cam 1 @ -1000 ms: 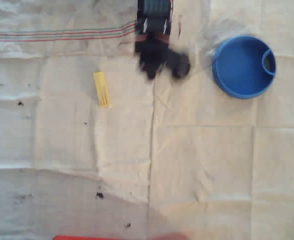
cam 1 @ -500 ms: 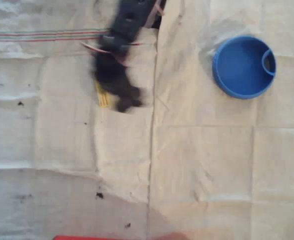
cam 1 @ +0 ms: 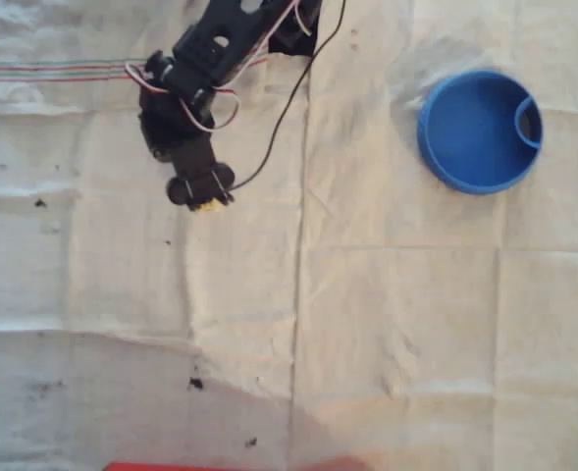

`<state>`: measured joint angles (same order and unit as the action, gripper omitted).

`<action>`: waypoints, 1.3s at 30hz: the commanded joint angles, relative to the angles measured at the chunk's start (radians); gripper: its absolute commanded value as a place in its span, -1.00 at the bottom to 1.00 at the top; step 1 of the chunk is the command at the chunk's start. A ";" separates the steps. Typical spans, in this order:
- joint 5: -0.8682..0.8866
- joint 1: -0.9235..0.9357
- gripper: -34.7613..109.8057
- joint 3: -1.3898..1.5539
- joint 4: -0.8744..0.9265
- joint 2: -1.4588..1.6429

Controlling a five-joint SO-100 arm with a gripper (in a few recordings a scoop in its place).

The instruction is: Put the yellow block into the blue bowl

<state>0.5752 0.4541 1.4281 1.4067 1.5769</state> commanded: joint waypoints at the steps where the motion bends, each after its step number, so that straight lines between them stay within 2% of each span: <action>1: 0.020 -0.051 -0.49 -0.097 0.008 0.025; 12: 0.021 -0.078 -0.19 -0.089 -0.003 0.023; 24: 0.150 -0.118 -0.18 -0.086 0.008 0.018; 39: 0.143 -0.161 -0.18 -0.086 -0.002 -0.149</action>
<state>0.7133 0.2838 1.4266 1.4143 1.4128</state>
